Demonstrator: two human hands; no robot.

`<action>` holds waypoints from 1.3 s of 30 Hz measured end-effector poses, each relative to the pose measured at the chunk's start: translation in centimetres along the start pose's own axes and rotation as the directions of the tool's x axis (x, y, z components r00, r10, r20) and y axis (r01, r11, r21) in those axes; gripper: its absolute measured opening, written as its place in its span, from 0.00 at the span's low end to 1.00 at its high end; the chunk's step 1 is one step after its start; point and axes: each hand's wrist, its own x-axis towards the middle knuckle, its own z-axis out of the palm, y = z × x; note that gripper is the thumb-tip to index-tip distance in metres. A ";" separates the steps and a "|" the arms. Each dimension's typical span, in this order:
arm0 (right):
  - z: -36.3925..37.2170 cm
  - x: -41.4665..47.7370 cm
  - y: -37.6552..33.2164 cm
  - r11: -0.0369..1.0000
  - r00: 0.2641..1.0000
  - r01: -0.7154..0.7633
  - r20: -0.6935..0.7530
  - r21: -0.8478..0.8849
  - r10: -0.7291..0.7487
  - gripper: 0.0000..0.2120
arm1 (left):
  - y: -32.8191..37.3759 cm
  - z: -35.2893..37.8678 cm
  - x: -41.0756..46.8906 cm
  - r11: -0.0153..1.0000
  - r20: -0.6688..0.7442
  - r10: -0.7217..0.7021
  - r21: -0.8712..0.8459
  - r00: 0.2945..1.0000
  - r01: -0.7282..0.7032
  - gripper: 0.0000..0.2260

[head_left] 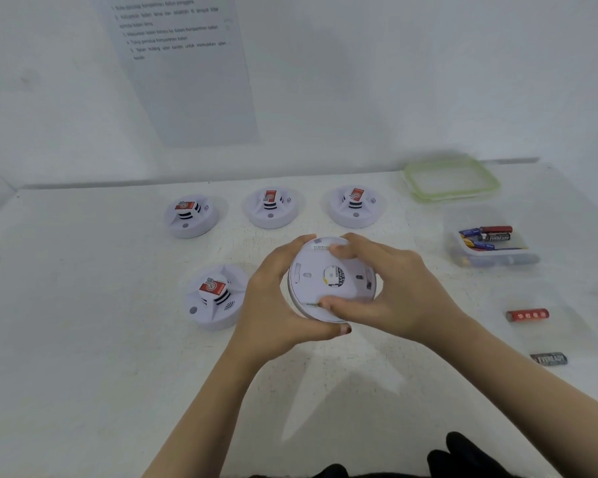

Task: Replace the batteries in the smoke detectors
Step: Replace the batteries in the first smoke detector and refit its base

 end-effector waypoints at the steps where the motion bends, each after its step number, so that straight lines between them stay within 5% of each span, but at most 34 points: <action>1: 0.1 0.1 0.0 0.999 1.000 -0.013 0.012 -0.029 0.013 0.28 | 0.0 0.0 0.1 0.999 -0.016 0.018 0.042 1.000 -0.017 0.41; 5: 0.9 -0.1 -0.4 0.974 0.980 -0.196 0.050 0.117 0.192 0.29 | 0.1 0.4 0.7 0.967 -0.041 0.120 0.229 0.992 -0.108 0.42; 10: 1.2 0.2 -1.6 0.880 0.916 -0.400 0.148 0.258 0.373 0.38 | 0.9 1.1 0.8 0.978 -0.056 0.117 0.182 0.991 -0.105 0.42; 16: 0.6 -0.1 -0.9 0.583 0.878 -0.453 0.227 0.674 0.421 0.13 | 0.1 1.4 1.0 0.980 -0.043 0.137 0.153 0.990 -0.129 0.44; 21: 0.9 -0.8 0.1 0.458 0.866 -0.434 0.218 0.776 0.450 0.14 | -1.3 1.1 0.6 0.996 -0.079 0.058 0.072 0.995 -0.052 0.46; 26: 1.3 -0.8 0.3 0.503 0.869 -0.449 0.229 0.739 0.439 0.25 | -1.7 1.1 0.3 0.987 0.027 0.045 0.150 0.999 -0.049 0.47; 31: 1.7 -0.9 0.5 0.550 0.882 -0.411 0.165 0.727 0.441 0.21 | -1.7 1.3 0.4 0.982 0.080 0.070 0.172 0.994 -0.083 0.48; 39: 2.5 -1.4 1.5 0.418 0.843 -0.422 0.178 0.804 0.508 0.20 | -2.4 1.3 0.1 0.999 -0.018 -0.026 0.038 1.000 0.026 0.44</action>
